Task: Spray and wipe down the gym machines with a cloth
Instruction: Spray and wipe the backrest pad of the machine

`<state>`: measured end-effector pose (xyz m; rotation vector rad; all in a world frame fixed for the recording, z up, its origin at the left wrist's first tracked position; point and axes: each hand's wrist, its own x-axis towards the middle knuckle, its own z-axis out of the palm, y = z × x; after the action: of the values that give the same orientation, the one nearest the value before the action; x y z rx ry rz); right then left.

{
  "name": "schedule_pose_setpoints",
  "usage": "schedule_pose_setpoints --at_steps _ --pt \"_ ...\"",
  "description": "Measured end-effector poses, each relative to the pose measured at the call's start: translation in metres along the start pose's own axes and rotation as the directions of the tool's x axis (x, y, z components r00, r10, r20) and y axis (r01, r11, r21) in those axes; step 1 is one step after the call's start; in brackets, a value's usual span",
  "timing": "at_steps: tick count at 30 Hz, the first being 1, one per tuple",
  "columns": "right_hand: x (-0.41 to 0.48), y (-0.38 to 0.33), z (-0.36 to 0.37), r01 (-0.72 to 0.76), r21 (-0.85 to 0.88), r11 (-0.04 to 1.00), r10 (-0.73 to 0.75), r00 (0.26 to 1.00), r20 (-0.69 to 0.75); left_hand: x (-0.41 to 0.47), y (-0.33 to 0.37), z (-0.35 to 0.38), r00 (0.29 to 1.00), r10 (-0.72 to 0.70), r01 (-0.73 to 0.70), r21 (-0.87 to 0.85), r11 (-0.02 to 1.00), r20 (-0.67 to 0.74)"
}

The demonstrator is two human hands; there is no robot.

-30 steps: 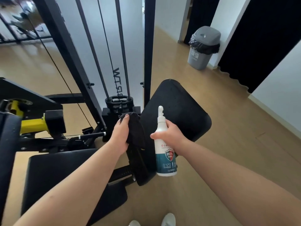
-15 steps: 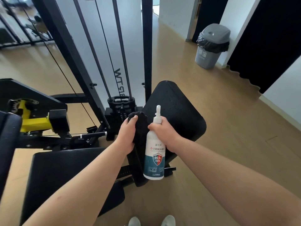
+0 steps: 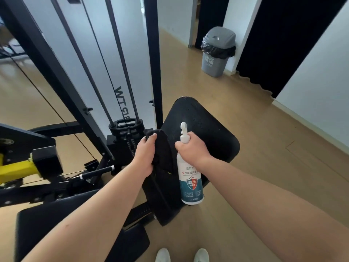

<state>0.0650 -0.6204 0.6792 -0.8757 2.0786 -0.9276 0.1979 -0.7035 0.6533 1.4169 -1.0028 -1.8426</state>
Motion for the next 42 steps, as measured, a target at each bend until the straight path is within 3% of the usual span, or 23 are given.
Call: schedule_pose_setpoints --at_steps 14,33,42 --pt "-0.021 0.006 0.008 -0.198 -0.041 0.979 0.190 0.972 -0.136 0.037 -0.002 0.021 0.984 -0.093 0.082 0.083 0.993 0.150" --pt "-0.064 0.029 0.006 -0.269 -0.013 0.963 0.257 0.931 -0.259 0.039 -0.014 0.029 0.972 -0.136 0.135 0.016 0.991 0.189" --pt "-0.067 0.029 0.005 -0.248 -0.093 0.964 0.225 0.953 -0.204 0.036 -0.023 0.034 0.971 -0.138 0.139 0.008 0.990 0.195"
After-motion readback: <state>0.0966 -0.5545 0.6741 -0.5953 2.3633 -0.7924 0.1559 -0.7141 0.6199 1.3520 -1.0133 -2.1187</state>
